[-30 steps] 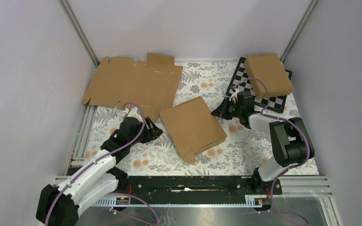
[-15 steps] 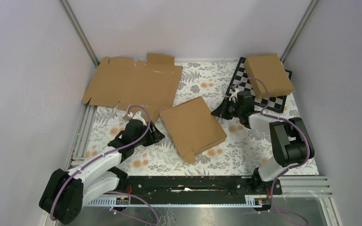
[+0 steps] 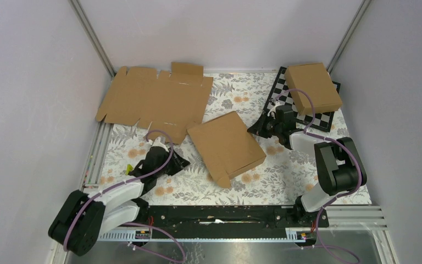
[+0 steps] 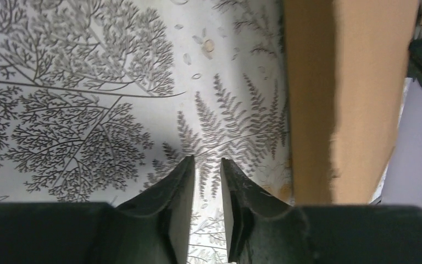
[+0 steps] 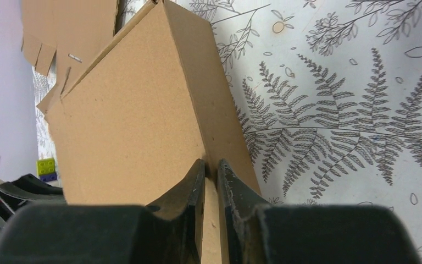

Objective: Fold the paper box

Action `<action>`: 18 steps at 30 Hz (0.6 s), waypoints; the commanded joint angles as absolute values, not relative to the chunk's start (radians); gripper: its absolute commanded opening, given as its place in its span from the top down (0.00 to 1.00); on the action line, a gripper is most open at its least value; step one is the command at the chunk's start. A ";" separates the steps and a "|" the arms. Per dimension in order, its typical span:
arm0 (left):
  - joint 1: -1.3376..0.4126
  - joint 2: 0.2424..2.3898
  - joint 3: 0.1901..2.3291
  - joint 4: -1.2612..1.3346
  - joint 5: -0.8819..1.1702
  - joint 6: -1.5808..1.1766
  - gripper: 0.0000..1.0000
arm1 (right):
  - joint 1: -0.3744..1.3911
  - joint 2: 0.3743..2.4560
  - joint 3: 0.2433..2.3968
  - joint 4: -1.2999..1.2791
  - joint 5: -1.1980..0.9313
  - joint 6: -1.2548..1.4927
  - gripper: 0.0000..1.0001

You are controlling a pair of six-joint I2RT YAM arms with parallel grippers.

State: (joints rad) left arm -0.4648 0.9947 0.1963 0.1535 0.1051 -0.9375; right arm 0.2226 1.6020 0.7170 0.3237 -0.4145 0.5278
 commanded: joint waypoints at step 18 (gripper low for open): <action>-0.678 1.810 0.426 1.223 0.197 -1.118 1.00 | 0.231 1.586 0.707 0.181 -0.241 0.449 1.00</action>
